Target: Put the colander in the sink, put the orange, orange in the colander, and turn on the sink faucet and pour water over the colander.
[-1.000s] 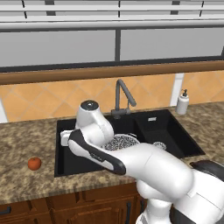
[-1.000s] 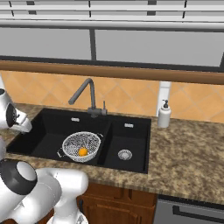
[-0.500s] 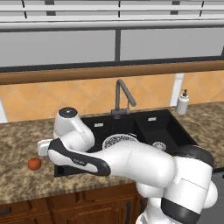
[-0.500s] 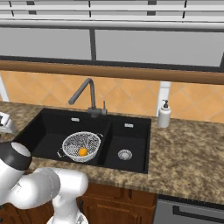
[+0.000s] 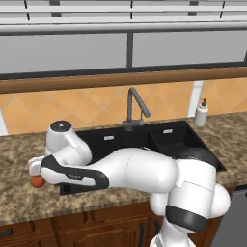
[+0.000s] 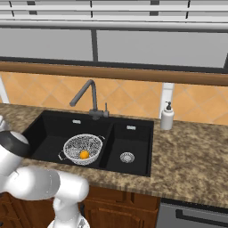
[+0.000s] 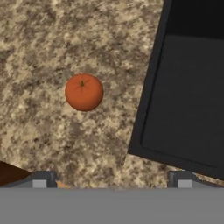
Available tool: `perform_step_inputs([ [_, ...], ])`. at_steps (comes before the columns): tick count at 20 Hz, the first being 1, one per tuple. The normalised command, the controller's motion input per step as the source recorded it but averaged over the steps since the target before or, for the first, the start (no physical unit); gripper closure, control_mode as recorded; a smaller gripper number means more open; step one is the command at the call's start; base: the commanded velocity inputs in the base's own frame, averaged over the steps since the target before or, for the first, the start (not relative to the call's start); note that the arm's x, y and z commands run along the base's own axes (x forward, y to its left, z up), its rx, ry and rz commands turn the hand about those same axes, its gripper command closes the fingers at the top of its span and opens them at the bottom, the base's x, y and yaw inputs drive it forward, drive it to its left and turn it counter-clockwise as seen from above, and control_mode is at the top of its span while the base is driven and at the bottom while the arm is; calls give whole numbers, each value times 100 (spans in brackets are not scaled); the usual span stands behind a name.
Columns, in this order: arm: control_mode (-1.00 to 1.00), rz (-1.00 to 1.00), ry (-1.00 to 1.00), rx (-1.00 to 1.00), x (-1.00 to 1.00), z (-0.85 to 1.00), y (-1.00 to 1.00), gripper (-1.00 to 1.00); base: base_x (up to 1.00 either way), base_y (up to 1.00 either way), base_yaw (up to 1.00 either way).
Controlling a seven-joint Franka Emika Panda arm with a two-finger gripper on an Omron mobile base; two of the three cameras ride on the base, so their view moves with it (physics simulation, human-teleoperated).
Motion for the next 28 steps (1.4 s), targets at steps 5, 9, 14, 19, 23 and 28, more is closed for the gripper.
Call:
perform_step_inputs([
  [5, -100, 2, -5, 0, 22, -37, 21, -100, 0, 0, 0],
  [9, -100, 1, -1, 0, 27, -22, 30, -100, 0, 0, 0],
  [14, -100, 0, 0, 0, 24, -6, 41, -100, 0, 0, 0],
  [19, -100, 0, 0, 0, 23, -14, 24, -100, 0, 0, 0],
  [23, -100, 0, 0, -1, 26, -18, 11, -100, 0, 0, 0],
  [28, -100, 0, 0, 0, 14, -12, 4, -100, 0, 0, 0],
])
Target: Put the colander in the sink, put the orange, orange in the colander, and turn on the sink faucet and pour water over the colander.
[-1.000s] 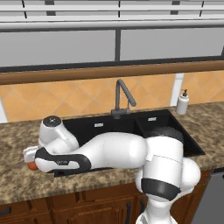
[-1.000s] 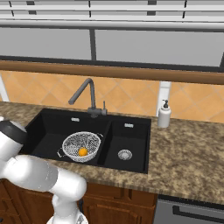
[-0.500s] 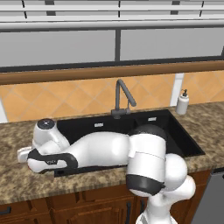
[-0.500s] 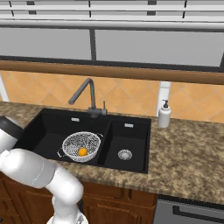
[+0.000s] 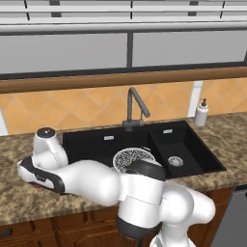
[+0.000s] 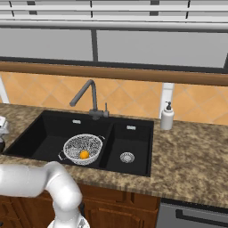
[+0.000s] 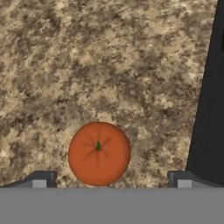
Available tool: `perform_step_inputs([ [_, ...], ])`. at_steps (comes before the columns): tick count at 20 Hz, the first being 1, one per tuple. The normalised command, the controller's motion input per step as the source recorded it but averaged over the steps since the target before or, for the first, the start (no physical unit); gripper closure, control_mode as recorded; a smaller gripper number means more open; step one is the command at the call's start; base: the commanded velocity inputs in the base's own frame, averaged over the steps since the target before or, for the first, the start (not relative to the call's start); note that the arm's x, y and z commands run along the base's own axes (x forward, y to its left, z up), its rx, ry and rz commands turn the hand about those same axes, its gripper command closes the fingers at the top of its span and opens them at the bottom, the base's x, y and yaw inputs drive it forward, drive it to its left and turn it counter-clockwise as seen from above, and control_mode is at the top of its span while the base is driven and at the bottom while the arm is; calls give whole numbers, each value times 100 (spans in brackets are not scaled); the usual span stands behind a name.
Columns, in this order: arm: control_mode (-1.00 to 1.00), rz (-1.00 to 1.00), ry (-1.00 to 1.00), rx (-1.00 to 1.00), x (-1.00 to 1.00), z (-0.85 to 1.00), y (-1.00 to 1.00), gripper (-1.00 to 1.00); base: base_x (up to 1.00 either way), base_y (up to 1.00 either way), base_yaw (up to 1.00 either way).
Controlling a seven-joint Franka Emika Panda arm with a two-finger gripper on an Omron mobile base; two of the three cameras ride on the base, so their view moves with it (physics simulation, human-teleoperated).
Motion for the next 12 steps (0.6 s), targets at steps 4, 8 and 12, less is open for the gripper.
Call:
perform_step_inputs([
  [4, -100, 0, 0, 0, 0, -19, 3, -100, 0, 0, 0],
  [8, -100, 0, 1, 0, 0, -26, 1, -100, 0, 0, 0],
  [12, -100, 0, 0, 0, 0, -19, 0, -100, 0, 0, 0],
])
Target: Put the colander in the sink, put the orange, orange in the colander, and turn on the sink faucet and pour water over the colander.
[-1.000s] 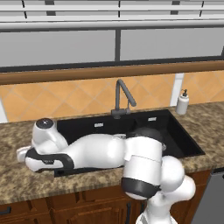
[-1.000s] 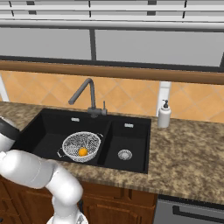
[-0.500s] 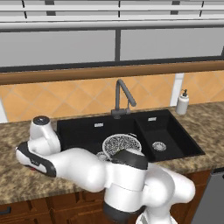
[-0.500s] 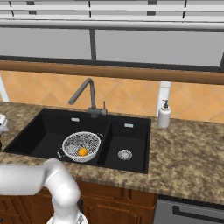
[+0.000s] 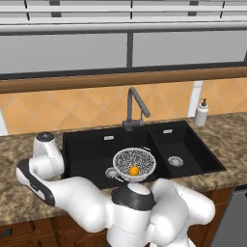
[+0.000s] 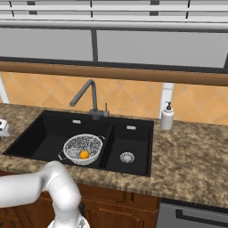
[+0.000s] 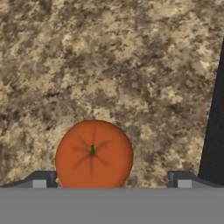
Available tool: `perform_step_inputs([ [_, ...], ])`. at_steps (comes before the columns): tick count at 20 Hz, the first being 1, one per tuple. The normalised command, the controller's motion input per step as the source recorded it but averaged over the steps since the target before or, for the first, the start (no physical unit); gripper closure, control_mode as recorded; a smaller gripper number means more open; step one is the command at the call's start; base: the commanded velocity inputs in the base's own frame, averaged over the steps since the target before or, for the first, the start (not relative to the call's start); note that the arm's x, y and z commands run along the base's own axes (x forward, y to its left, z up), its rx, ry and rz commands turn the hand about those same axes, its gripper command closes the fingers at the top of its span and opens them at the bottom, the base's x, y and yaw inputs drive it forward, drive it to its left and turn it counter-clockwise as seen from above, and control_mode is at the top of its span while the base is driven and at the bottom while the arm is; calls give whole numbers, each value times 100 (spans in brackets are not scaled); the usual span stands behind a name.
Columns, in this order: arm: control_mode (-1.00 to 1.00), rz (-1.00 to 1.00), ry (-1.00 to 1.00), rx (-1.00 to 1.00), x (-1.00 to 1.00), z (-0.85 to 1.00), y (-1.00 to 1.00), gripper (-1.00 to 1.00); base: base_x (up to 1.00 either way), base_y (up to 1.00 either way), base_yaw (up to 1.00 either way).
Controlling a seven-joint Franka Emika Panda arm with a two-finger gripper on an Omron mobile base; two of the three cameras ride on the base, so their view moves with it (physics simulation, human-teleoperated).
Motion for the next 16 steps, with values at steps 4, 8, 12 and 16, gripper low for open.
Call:
perform_step_inputs([
  [4, -100, 0, 2, 0, 0, -13, 3, -100, 0, 0, 0],
  [8, -100, 0, 5, 0, 0, -5, 14, -100, 0, 0, 0],
  [12, -100, 0, 3, 0, 0, -4, 19, -100, 0, 0, 0],
  [16, -100, 0, 0, 0, 1, -6, 14, -100, 0, 0, 0],
])
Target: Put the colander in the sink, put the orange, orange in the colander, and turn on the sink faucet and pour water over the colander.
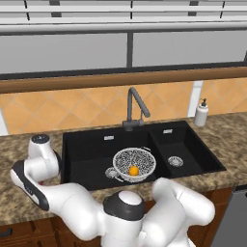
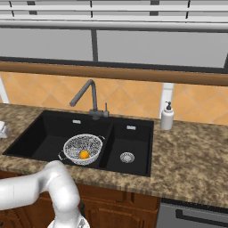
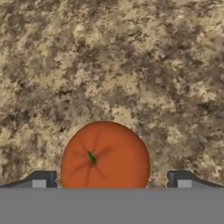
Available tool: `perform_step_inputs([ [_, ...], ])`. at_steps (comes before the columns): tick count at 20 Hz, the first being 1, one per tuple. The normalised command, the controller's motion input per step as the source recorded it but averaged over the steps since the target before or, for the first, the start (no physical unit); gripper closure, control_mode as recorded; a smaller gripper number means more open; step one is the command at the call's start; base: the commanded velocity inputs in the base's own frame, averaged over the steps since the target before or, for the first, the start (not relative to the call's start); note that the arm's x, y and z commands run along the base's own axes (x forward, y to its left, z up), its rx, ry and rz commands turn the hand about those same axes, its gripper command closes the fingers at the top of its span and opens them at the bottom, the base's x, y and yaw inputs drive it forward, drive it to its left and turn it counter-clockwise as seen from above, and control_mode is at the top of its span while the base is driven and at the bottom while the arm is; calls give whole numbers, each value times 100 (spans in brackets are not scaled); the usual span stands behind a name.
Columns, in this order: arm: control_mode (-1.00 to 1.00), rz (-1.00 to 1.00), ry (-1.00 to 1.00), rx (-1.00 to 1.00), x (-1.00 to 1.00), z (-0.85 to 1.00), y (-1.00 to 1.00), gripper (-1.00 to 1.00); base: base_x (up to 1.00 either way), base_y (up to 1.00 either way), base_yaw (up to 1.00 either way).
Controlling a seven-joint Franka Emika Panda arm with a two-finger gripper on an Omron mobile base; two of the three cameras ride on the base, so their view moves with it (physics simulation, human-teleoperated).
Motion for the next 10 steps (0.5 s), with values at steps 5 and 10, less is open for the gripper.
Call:
perform_step_inputs([
  [5, -100, 0, 0, 0, 10, -16, 11, -100, 0, 0, 0],
  [10, -100, 0, 0, 0, 10, -23, 9, 100, 0, 0, 0],
])
